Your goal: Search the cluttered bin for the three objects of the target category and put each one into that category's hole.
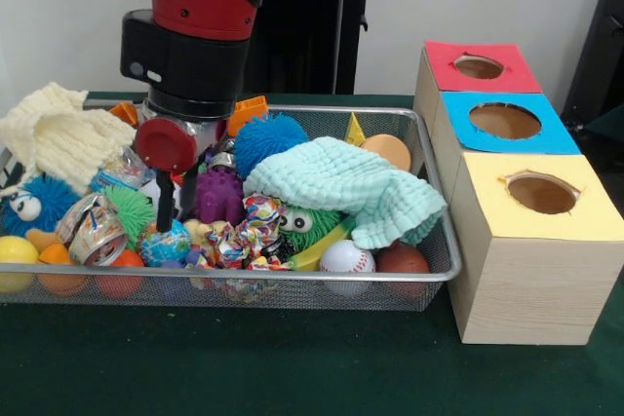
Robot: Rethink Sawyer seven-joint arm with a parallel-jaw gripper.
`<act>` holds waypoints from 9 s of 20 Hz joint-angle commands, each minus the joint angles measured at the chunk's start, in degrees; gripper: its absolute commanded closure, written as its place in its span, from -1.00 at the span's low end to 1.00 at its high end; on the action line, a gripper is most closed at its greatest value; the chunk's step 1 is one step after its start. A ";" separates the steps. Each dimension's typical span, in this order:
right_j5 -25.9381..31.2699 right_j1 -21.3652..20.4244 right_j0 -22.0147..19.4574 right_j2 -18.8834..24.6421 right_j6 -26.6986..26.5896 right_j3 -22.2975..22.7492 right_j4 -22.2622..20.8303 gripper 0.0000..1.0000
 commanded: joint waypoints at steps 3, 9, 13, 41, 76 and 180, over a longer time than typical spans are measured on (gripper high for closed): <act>10.20 7.00 -0.95 -2.70 -14.97 1.81 2.10 -1.00; 10.46 7.80 -1.73 -2.30 -15.44 1.30 1.85 -1.00; 10.38 8.01 -1.28 -2.75 -14.59 1.05 0.69 -1.00; 10.09 14.21 3.82 -9.64 -13.58 -5.76 -5.28 -1.00; 10.81 -1.01 -3.32 -0.45 -16.90 7.89 9.89 1.00; -10.85 -3.29 -0.84 9.69 4.17 37.44 39.89 1.00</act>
